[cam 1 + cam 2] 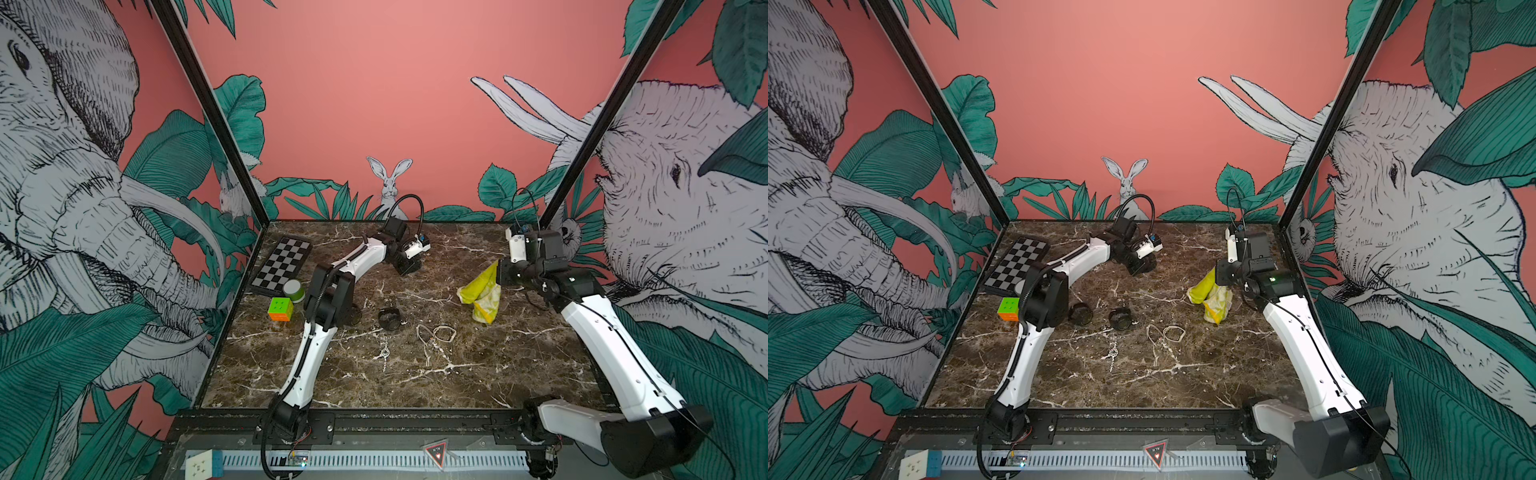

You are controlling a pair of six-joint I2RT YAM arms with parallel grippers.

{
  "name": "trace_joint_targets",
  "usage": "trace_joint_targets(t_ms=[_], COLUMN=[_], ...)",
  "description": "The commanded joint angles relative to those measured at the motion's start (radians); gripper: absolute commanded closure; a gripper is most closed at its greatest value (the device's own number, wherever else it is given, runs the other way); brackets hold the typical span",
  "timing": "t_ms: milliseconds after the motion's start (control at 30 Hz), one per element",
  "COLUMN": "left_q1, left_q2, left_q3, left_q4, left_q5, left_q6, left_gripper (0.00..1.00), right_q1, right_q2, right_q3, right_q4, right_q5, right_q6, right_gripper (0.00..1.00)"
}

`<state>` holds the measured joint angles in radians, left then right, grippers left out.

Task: Wipe the watch dial
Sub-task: Place the watch at the center of the board.

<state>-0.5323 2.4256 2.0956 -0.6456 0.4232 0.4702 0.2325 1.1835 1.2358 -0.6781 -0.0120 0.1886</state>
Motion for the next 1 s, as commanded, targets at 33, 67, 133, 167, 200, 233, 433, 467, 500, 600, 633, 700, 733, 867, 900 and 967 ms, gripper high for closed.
trace_joint_targets(t_ms=[33,67,133,167,200,233,433,467,500,600,633,700,733,867,900,967], left_q1=[-0.002,-0.002,-0.001,-0.001,-0.001,-0.002,-0.001,-0.001,-0.001,0.0,0.0,0.0,0.0,0.0,0.0,0.002], left_q2=[-0.008,-0.007,-0.005,-0.006,-0.005,-0.005,-0.019,-0.027,-0.036,-0.057,-0.055,-0.037,-0.021,0.031,0.03,0.022], left_q3=[0.027,0.026,0.027,0.026,0.024,0.023,-0.003,-0.015,-0.028,-0.053,-0.047,-0.015,0.004,0.121,0.133,0.123], left_q4=[0.03,0.033,0.035,0.033,0.034,0.035,0.058,0.077,0.092,0.12,0.111,0.065,0.038,-0.117,-0.138,-0.14], left_q5=[-0.026,-0.02,-0.012,-0.009,-0.01,-0.012,-0.036,-0.046,-0.051,-0.069,-0.074,-0.056,-0.054,-0.02,0.005,0.03], left_q6=[-0.004,0.009,0.016,0.031,0.036,0.037,0.054,0.047,0.042,0.028,0.031,0.047,0.054,0.063,0.05,0.04], left_gripper=[0.9,0.89,0.88,0.87,0.86,0.82,0.45,0.44,0.44,0.4,0.4,0.39,0.39,0.4,0.41,0.46], right_q1=[-0.003,-0.002,-0.004,-0.004,-0.005,-0.003,-0.004,-0.004,-0.005,-0.005,-0.004,-0.004,-0.005,-0.005,-0.005,-0.004], right_q2=[-0.043,-0.05,-0.059,-0.062,-0.066,-0.067,-0.076,-0.078,-0.08,-0.085,-0.088,-0.093,-0.096,-0.102,-0.103,-0.101], right_q3=[0.001,0.001,-0.001,-0.001,0.0,0.0,-0.007,-0.01,-0.01,-0.014,-0.014,-0.016,-0.016,-0.016,-0.018,-0.023], right_q4=[0.029,0.026,0.02,0.016,0.013,0.011,0.012,0.014,0.014,0.012,0.011,0.009,0.008,0.005,0.005,0.01], right_q5=[-0.006,-0.005,-0.003,-0.001,0.0,-0.002,-0.022,-0.025,-0.026,-0.029,-0.029,-0.028,-0.028,-0.028,-0.029,-0.032], right_q6=[0.013,0.013,0.013,0.012,0.011,0.013,0.023,0.024,0.025,0.027,0.029,0.028,0.03,0.034,0.035,0.04], right_gripper=[1.0,1.0,1.0,1.0,1.0,1.0,1.0,1.0,1.0,1.0,1.0,1.0,1.0,1.0,1.0,1.0])
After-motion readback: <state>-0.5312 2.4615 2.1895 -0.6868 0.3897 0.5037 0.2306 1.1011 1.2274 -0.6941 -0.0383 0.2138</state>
